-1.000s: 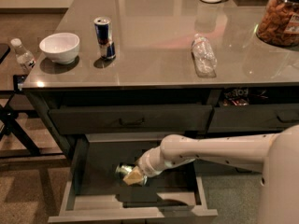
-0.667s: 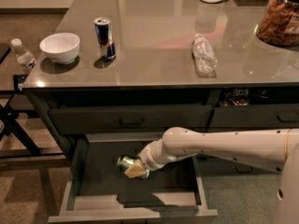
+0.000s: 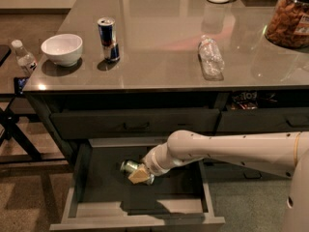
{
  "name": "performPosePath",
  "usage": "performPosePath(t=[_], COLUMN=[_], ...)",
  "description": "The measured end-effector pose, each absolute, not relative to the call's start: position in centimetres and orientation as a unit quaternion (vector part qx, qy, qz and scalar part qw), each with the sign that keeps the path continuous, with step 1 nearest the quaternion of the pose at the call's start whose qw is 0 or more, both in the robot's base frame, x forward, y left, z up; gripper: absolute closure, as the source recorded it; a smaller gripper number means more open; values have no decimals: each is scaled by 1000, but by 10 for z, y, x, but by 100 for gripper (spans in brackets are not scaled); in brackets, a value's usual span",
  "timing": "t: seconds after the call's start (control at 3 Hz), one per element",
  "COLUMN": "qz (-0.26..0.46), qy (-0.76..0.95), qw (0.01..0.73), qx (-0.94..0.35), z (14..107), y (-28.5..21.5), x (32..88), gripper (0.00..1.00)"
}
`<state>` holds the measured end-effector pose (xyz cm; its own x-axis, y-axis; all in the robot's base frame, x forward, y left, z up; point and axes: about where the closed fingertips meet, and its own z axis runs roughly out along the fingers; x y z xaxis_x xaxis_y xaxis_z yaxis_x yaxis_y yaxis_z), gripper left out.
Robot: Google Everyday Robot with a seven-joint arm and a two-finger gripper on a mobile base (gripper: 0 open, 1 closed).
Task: Pick green can from middle drawer and place on counter
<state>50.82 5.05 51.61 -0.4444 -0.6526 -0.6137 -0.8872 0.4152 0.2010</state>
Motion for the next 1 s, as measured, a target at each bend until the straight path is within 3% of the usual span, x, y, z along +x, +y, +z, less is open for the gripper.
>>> performPosePath(t=[1.0], qz=[208], qy=[831], qw=[243], qx=[-455], z=[619], y=[24], x=[519], gripper=[100])
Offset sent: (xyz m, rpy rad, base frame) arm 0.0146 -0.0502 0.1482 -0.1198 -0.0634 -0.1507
